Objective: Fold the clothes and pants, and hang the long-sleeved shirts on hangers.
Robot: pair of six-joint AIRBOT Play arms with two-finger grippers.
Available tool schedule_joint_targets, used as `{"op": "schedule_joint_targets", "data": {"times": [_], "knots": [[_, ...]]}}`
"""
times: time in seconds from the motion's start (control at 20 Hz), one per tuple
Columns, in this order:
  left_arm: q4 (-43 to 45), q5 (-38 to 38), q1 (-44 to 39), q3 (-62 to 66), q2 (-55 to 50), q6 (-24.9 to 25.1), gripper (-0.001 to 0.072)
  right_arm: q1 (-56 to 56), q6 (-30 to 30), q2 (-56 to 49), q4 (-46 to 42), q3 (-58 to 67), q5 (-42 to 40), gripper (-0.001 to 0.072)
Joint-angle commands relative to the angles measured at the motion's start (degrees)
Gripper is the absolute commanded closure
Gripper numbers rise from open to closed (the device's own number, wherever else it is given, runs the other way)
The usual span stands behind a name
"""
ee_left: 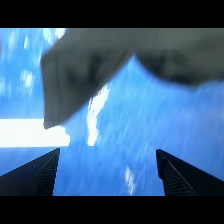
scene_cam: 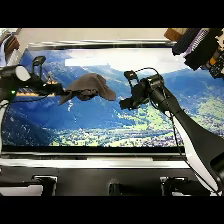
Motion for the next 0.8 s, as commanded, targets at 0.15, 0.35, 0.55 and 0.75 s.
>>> {"op": "schedule_joint_targets", "data": {"times": [0.15, 0.35, 0.55, 0.75], "knots": [[-1.0, 18.0, -2.6, 10.9, -22.7, -4.6, -0.0010, 0.1, 4.2, 0.0, 1.4, 0.0, -0.2, 0.0343], [-3.0, 3.0, -2.6, 18.7, -28.8, -2.1, 0.0671, 0.0, 4.2, 0.0, 1.6, 0.0, -0.2, 0.0343], [-12.5, -14.3, -4.2, 21.0, -23.0, 7.2, 0.0692, 0.0, 1.7, 1.6, 1.3, 0.0, -4.4, 0.0344], [-22.1, -23.0, -15.0, 14.7, -15.2, 5.7, 0.0692, 0.0, -1.5, 8.1, -0.7, 0.0, -10.3, 0.0344]]}}
